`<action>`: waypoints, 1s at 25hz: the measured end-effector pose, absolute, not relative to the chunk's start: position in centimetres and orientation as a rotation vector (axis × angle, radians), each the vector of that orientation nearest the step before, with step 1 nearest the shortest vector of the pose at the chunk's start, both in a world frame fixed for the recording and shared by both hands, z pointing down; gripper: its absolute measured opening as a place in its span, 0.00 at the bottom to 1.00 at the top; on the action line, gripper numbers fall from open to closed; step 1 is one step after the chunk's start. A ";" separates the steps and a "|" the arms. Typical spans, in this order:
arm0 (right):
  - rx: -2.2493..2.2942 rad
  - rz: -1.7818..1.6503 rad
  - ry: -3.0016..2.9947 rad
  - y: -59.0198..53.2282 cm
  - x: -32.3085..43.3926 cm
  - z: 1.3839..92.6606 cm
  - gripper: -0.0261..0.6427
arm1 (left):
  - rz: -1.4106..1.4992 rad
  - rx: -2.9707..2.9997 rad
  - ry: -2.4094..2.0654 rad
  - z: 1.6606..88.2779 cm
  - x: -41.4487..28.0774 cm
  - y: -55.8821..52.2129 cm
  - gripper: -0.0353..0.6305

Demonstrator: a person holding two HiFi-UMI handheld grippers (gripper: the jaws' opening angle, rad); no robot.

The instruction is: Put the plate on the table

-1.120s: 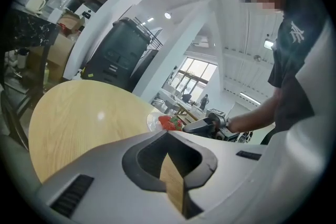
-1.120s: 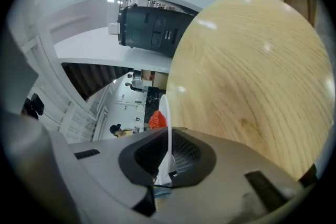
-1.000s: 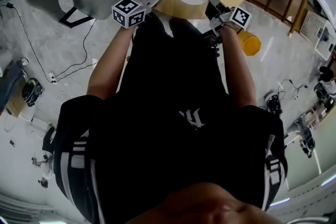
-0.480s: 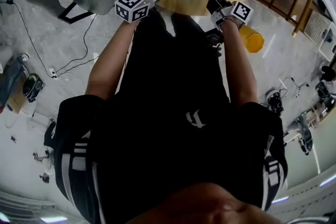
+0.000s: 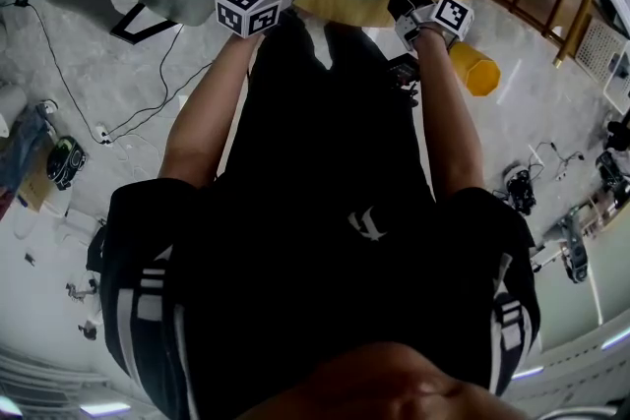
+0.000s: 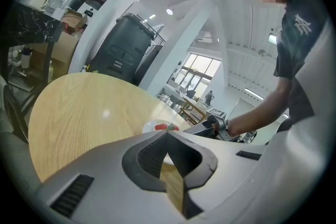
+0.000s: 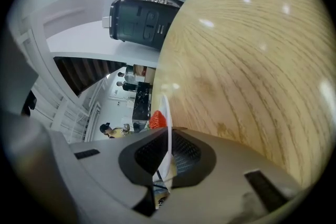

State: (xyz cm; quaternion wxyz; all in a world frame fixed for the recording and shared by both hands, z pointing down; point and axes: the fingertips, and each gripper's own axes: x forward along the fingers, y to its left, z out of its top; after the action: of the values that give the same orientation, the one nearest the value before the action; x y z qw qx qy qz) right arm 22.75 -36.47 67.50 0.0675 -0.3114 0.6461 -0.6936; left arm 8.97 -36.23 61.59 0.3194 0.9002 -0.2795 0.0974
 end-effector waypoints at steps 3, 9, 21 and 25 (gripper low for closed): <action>-0.951 -2.101 1.950 -36.4 22.8 67.8 0.05 | 0.256 2.364 -0.732 61.7 9.2 -36.3 0.07; -0.946 -2.097 1.976 -36.4 22.7 68.0 0.05 | 0.247 2.358 -0.725 61.8 9.5 -36.4 0.07; -1.032 -2.091 2.124 -36.4 23.2 68.5 0.05 | 0.242 2.361 -0.723 61.9 9.9 -36.3 0.07; -1.100 -2.103 2.241 -36.4 23.3 68.8 0.08 | 0.238 2.363 -0.718 61.8 10.0 -36.3 0.07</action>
State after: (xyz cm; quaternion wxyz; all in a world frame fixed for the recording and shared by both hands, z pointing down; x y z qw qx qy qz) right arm 23.33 -36.38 68.82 -0.0614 -0.3363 0.6852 -0.6431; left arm 9.95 -36.32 61.82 0.3245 0.9008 -0.2737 0.0908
